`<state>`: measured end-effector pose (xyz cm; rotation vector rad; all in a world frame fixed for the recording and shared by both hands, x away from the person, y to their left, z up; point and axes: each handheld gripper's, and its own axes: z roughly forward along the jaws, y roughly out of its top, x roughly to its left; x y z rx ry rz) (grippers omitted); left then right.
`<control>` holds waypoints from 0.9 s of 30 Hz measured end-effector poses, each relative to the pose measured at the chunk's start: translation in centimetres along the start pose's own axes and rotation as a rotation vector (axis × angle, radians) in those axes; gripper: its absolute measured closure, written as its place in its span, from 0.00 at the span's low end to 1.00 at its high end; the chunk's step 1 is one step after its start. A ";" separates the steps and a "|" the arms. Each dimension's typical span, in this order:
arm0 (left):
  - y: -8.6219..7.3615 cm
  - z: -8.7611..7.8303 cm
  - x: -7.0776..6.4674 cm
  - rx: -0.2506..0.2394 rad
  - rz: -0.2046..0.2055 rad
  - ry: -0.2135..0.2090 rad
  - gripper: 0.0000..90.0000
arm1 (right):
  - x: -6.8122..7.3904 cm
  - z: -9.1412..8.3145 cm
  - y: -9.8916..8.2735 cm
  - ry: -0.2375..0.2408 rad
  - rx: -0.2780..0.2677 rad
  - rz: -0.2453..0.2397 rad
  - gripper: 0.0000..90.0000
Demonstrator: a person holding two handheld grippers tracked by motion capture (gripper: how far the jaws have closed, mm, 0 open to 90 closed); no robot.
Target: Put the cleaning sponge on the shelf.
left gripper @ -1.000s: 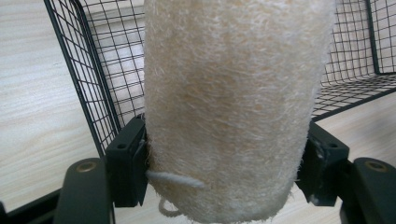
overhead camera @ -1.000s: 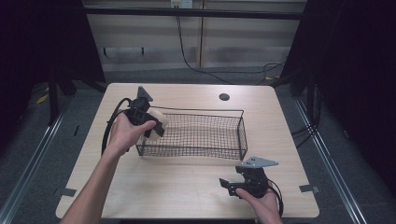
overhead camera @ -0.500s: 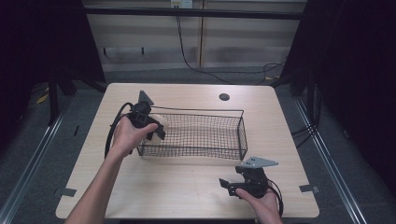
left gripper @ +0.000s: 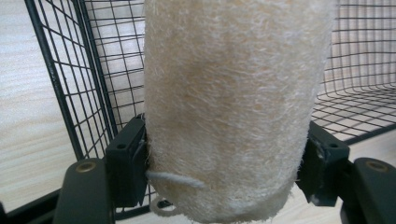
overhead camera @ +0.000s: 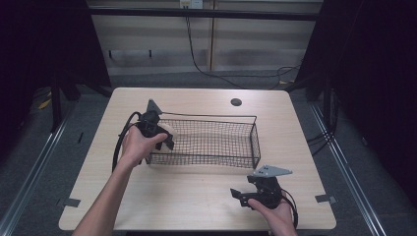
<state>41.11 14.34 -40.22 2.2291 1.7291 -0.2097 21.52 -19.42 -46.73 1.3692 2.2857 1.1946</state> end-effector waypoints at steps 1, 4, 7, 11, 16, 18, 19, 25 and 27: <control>0.0 0.1 0.0 0.006 -0.002 0.001 0.34 | 0.0 0.0 0.0 0.000 -0.001 0.002 0.22; 0.1 0.4 0.2 0.014 -0.008 0.005 0.34 | 0.0 0.0 0.0 0.001 -0.001 0.002 0.22; 0.1 0.6 0.1 0.017 -0.006 0.009 0.34 | 0.0 0.0 0.0 0.000 -0.001 0.001 0.22; 0.1 0.8 0.1 0.016 -0.005 0.013 0.34 | 0.0 0.0 0.0 0.001 0.001 0.000 0.22; 0.1 1.1 0.4 0.030 -0.006 0.016 0.34 | 0.0 0.0 0.0 0.002 0.000 0.000 0.22; 0.1 1.2 0.4 0.030 -0.008 0.016 0.34 | 0.0 0.0 0.0 0.002 0.001 0.001 0.22; 0.1 1.2 0.3 0.032 -0.007 0.022 0.34 | 0.0 0.0 0.0 0.002 0.003 0.000 0.22; 0.2 1.5 0.3 0.039 -0.006 0.032 0.34 | 0.0 0.0 0.0 0.002 0.002 0.000 0.22; 0.2 1.5 0.3 0.040 -0.010 0.033 0.34 | 0.0 0.0 0.0 0.002 0.002 -0.001 0.22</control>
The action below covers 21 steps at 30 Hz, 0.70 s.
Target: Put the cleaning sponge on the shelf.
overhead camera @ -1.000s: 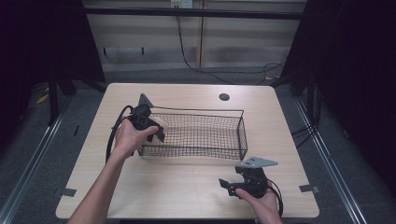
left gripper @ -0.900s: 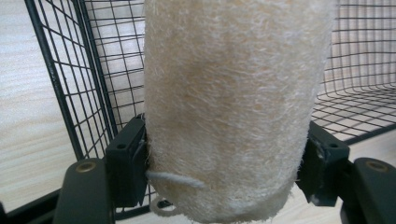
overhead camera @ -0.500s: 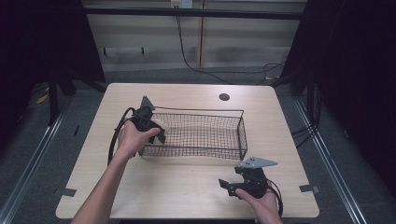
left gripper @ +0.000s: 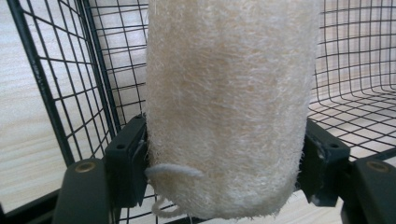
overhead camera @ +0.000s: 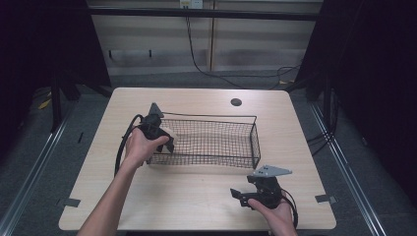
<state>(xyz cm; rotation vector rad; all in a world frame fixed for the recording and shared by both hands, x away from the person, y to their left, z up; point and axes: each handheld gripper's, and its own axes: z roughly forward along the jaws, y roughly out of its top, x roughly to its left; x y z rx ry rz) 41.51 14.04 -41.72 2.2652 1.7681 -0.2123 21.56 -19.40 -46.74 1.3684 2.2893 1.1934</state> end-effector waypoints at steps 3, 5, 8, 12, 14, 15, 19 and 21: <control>0.0 0.1 -0.2 0.000 -0.001 0.009 0.34 | 0.0 0.0 0.0 0.002 -0.002 -0.002 0.22; 0.0 0.3 -0.3 0.000 0.004 0.019 0.34 | 0.0 0.0 0.0 0.003 -0.002 -0.005 0.22; 0.0 0.7 -0.3 0.011 0.002 0.031 0.34 | 0.0 0.0 0.0 0.002 -0.002 -0.003 0.22; 0.0 0.9 -0.2 0.012 -0.001 0.030 0.34 | 0.0 0.0 0.0 0.001 -0.001 -0.001 0.22; 0.0 0.9 -0.2 0.012 0.001 0.029 0.34 | 0.0 0.0 0.0 0.002 -0.002 -0.003 0.22; 0.0 0.9 -0.2 0.015 -0.001 0.030 0.34 | 0.0 0.0 0.0 0.003 -0.002 -0.004 0.22; 0.1 1.0 -0.2 0.010 -0.002 0.030 0.34 | 0.1 0.0 0.0 0.001 -0.001 -0.001 0.22; 0.1 1.2 -0.2 0.014 -0.001 0.038 0.33 | 0.0 0.0 0.0 0.002 -0.002 -0.003 0.22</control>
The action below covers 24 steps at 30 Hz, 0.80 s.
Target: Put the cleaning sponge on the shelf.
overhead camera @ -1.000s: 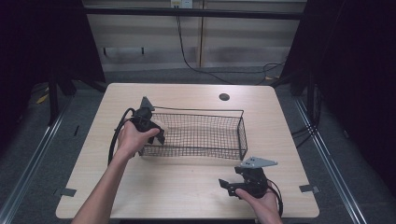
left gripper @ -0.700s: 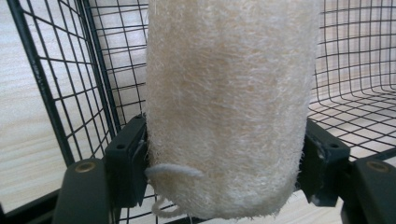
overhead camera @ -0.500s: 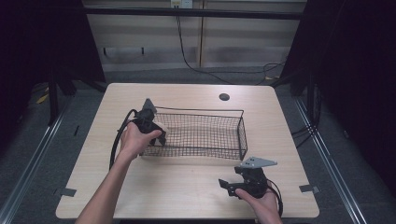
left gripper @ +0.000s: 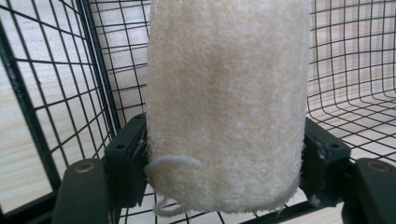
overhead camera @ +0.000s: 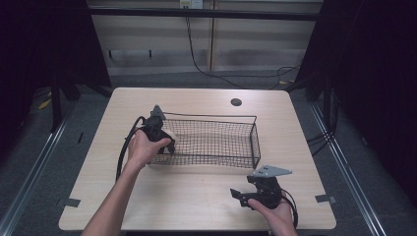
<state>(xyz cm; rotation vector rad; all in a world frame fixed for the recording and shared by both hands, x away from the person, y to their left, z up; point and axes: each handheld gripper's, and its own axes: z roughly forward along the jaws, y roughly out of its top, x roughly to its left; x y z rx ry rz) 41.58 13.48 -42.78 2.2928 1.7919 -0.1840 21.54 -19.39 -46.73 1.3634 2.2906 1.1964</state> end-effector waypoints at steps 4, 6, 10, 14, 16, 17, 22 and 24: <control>0.0 0.1 0.0 -0.002 -0.004 -0.012 0.33 | 0.0 0.0 0.0 0.002 -0.001 -0.002 0.22; 0.0 0.1 0.0 0.004 -0.003 -0.022 0.31 | 0.0 0.0 0.0 0.002 -0.003 0.000 0.22; 0.0 0.1 -0.1 0.015 0.004 -0.020 0.30 | 0.0 0.0 0.0 0.001 -0.002 -0.002 0.22; 0.0 0.1 -0.1 0.014 -0.001 -0.026 0.30 | 0.0 0.0 0.0 0.002 -0.002 -0.001 0.22; 0.0 0.1 -0.1 0.012 -0.001 -0.031 0.29 | 0.0 0.0 0.0 0.002 -0.002 -0.002 0.22; 0.0 0.0 0.0 0.019 0.006 -0.039 0.27 | 0.0 0.0 0.0 0.001 -0.003 -0.002 0.22; 0.0 -0.3 0.2 0.017 0.020 -0.049 0.24 | 0.0 0.0 0.0 0.002 -0.002 -0.001 0.22; 0.0 -0.3 0.2 0.010 0.020 -0.050 0.24 | 0.0 0.0 0.0 0.002 -0.002 -0.001 0.22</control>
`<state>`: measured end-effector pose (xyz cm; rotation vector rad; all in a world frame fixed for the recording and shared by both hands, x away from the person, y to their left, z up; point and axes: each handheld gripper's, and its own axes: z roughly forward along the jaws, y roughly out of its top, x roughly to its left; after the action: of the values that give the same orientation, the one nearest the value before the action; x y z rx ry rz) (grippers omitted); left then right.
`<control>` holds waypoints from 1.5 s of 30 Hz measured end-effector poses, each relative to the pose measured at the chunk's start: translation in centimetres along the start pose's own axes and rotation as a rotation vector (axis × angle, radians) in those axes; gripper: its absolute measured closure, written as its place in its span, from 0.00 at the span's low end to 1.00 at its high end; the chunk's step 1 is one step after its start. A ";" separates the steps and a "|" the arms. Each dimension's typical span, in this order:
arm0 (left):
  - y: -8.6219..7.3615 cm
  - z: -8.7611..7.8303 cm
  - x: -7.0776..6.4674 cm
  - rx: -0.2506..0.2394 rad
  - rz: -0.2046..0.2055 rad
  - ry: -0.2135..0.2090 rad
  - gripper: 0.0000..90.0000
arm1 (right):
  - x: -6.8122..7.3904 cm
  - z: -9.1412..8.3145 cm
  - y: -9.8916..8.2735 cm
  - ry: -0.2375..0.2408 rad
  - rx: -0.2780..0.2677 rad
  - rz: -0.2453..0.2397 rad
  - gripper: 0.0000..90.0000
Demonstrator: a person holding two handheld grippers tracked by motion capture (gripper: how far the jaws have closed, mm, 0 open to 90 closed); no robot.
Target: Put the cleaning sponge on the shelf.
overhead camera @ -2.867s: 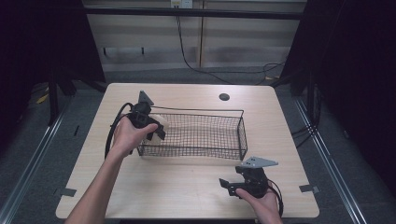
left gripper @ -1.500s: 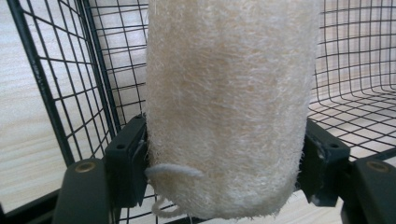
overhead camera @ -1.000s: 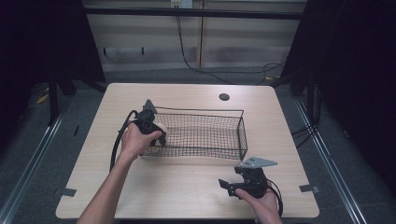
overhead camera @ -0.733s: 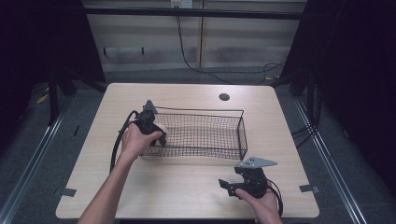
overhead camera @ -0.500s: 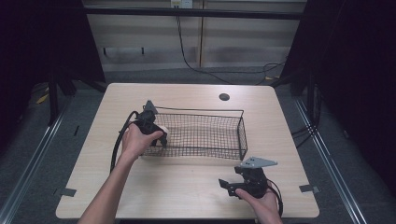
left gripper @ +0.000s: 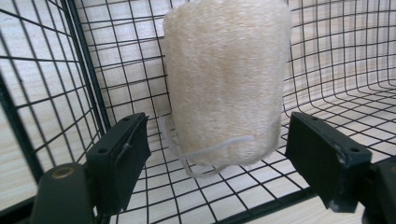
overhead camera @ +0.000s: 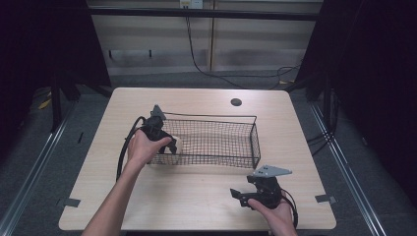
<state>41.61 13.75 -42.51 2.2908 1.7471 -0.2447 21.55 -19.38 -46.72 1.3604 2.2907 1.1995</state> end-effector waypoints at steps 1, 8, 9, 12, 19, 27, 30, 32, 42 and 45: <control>0.0 -0.1 0.1 -0.004 0.003 -0.006 0.23 | 0.0 0.0 0.0 0.000 0.000 0.000 0.22; -0.2 -0.4 0.3 -0.009 0.020 -0.024 0.19 | 0.0 0.0 0.0 0.001 -0.001 0.001 0.22; -0.2 -0.4 0.3 -0.009 0.020 -0.024 0.20 | 0.0 0.0 0.0 0.001 -0.001 0.001 0.22; -0.4 -0.7 0.2 -0.014 0.036 -0.040 0.20 | 0.0 0.0 0.0 0.000 0.000 0.002 0.22; -0.6 -1.5 0.5 -0.036 0.071 -0.077 0.20 | 0.0 0.0 0.0 -0.001 0.000 0.003 0.22; -1.3 -2.6 0.7 -0.108 0.137 -0.145 0.19 | 0.0 0.0 0.0 -0.001 0.001 0.002 0.22; -1.5 -3.0 0.7 -0.126 0.164 -0.162 0.19 | 0.0 0.0 0.0 -0.003 0.001 0.004 0.22; -1.8 -3.4 0.7 -0.138 0.190 -0.182 0.20 | 0.0 0.0 0.0 -0.002 0.001 0.004 0.22; -3.0 -4.5 0.8 -0.200 0.291 -0.192 0.24 | 0.0 0.0 0.0 -0.003 0.002 0.003 0.22; -3.5 -4.9 1.0 -0.222 0.300 -0.203 0.23 | 0.0 0.0 0.0 -0.002 0.000 0.001 0.22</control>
<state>38.41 17.00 -38.48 2.2388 1.2471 -0.2057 21.56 -19.39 -46.72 1.3627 2.2889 1.1975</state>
